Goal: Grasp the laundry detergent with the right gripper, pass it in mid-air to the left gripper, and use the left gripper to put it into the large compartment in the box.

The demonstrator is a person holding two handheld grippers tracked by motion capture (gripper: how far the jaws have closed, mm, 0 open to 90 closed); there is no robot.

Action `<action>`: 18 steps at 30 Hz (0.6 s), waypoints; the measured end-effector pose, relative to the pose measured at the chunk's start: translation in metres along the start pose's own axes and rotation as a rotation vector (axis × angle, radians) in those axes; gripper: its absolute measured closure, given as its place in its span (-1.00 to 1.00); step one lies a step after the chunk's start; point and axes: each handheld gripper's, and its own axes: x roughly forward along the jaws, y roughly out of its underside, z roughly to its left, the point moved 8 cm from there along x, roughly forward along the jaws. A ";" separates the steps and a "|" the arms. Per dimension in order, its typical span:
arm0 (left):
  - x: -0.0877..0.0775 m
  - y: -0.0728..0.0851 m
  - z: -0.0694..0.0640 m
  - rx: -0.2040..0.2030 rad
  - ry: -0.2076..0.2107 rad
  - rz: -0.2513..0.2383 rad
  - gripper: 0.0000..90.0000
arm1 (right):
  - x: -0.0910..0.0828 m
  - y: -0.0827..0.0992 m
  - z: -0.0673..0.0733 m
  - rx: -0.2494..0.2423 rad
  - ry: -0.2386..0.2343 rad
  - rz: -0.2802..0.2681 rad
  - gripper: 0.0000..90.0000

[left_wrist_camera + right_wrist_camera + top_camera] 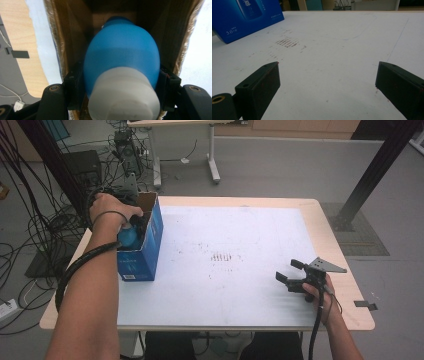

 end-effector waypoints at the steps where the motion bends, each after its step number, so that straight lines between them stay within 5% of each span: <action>1: 0.001 -0.001 0.000 0.000 0.002 0.006 -0.17 | 0.000 0.000 0.000 0.001 -0.001 0.001 -0.88; 18: 0.008 -0.002 -0.002 0.003 -0.004 0.004 -0.17 | 0.004 0.000 0.001 0.002 -0.004 0.004 -0.88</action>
